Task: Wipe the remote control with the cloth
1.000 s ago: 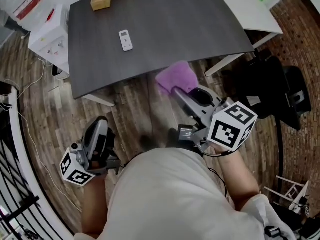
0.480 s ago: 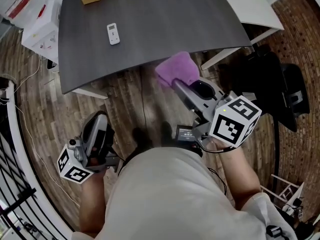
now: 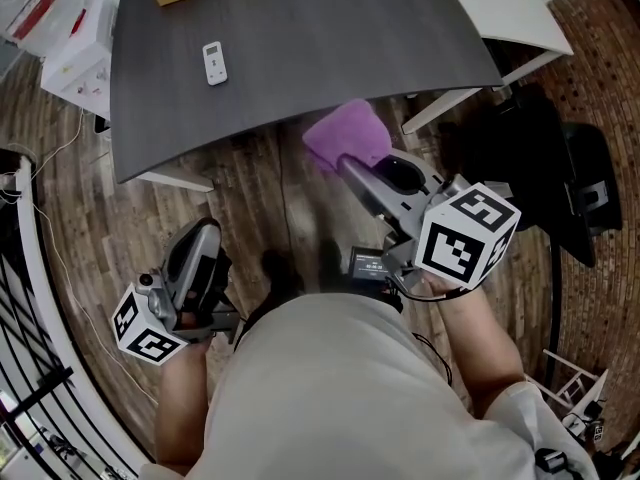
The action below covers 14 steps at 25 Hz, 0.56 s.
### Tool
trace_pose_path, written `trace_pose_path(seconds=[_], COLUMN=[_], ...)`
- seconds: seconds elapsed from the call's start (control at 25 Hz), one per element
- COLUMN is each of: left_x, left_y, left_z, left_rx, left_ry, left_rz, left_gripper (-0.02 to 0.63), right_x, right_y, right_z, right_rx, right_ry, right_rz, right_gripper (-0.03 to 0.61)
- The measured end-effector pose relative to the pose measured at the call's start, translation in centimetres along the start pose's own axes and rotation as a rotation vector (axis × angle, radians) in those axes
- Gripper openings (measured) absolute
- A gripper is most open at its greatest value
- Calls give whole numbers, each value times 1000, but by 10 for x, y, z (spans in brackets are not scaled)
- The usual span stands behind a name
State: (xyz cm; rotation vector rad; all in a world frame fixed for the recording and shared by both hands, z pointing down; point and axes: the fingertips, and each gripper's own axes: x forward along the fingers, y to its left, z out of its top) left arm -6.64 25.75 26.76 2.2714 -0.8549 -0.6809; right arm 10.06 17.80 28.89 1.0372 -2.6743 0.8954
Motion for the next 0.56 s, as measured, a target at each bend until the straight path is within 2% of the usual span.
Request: trace_pose_path(seconds=[0.36, 0.56], left_x=[8, 12], left_y=[-14, -26], left_z=[-7, 4], left_rx=[36, 13], left_ry=[22, 11], left_rz=[5, -57], left_gripper=[3, 3], right_x=[-8, -14], right_y=[1, -4], right_z=[2, 3], right_rx=[-8, 0], right_ry=[-2, -15], right_rz=[20, 17], right_gripper=[107, 107])
